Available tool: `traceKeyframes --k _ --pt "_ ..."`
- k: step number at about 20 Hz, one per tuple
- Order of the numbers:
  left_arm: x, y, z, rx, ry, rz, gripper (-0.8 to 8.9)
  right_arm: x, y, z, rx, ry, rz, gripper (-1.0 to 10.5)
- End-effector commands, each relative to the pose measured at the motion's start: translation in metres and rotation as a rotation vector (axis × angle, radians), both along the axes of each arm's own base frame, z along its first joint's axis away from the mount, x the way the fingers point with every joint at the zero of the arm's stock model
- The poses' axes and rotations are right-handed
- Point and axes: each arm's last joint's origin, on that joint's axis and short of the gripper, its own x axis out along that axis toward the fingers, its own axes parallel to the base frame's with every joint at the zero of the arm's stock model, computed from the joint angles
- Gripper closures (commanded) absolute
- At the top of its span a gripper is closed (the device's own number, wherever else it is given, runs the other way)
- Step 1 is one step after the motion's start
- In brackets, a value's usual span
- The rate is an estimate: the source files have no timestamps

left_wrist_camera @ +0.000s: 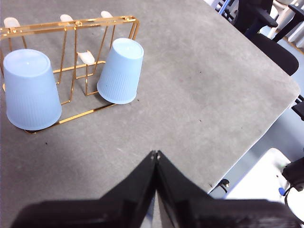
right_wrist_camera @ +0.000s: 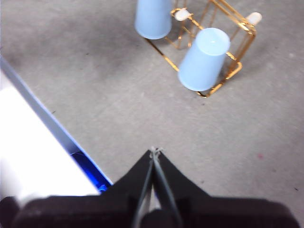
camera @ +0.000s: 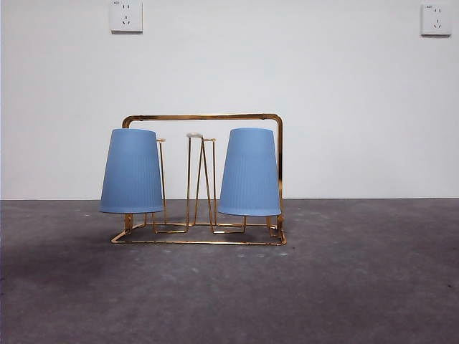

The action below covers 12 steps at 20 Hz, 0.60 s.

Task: Pick up cup 1,put cup 1 in the cup rack,pick up cup 2,put cup 2 in the cup rack

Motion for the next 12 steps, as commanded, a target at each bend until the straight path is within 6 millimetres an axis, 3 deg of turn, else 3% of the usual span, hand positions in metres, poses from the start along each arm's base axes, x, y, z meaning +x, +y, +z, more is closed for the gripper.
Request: traceKeyframes --k 1,6,12 --pt "0.0014 -0.0010 -0.0001 -0.001 0.005 -0.003 8.18 0.0008 0.0002 -0.0032 -0.025 0.021 -0.020 9.4" --pt "0.0020 -0.0014 0.0000 -0.001 0.008 -0.004 8.18 0.0008 0.0002 -0.0032 -0.025 0.021 -0.020 9.4" --pt "0.0063 0.0007 0.0052 0.125 -0.106 0.044 8.14 0.0008 0.0002 -0.0032 -0.025 0.021 -0.020 9.4"
